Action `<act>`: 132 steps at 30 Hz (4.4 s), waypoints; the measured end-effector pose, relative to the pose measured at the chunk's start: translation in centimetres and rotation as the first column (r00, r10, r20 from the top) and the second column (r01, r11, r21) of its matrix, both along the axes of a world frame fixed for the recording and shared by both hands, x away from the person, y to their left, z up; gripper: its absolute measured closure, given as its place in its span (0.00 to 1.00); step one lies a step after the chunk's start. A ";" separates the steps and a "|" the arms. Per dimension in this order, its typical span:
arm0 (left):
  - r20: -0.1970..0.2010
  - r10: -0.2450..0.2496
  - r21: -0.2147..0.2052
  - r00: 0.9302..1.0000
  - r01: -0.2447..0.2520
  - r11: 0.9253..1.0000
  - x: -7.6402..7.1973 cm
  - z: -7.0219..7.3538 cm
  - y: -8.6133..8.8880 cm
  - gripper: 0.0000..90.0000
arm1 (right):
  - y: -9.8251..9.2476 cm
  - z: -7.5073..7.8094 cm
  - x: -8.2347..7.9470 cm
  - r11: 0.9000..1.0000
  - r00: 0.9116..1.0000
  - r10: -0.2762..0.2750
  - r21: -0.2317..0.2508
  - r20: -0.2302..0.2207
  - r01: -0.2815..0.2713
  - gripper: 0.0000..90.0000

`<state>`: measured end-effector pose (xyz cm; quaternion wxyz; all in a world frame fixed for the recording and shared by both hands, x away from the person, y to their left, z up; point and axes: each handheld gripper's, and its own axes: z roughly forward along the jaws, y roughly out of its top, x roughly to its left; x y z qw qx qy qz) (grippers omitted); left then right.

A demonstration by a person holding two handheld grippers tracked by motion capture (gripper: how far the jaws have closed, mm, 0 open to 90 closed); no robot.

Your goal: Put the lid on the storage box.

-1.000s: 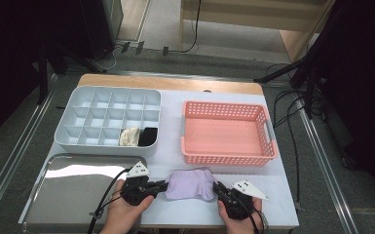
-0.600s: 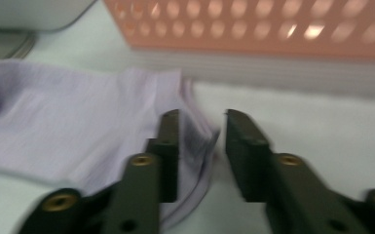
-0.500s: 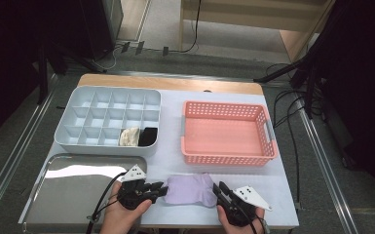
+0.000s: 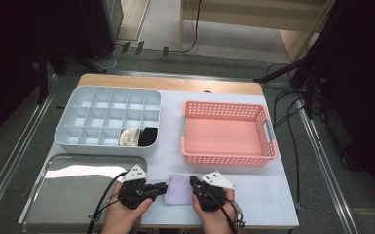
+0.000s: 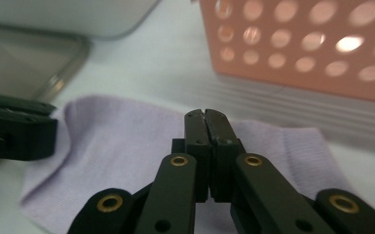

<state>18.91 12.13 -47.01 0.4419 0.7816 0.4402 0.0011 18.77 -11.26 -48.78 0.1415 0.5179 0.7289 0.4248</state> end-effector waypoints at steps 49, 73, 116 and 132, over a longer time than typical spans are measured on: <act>0.012 -0.023 -0.010 1.000 0.023 1.000 0.0 0.0 0.2 0.80 | -7.6 -0.4 -2.9 0.988 0.994 -0.099 0.112 -0.041 0.103 0.92; 0.017 -0.050 -0.034 0.999 0.051 0.998 -0.2 0.2 0.1 1.00 | -3.3 3.4 -3.9 0.986 0.998 0.005 0.163 0.061 -0.015 0.91; 0.007 -0.007 -0.048 1.000 0.007 0.999 0.5 0.1 1.4 0.91 | -3.3 0.2 -3.3 1.000 0.999 -0.023 0.010 0.031 0.022 0.83; 0.009 -0.002 -0.068 1.000 0.002 0.998 0.5 0.3 1.5 0.89 | 0.6 -0.1 -3.2 0.998 0.996 0.060 -0.010 0.065 -0.059 0.97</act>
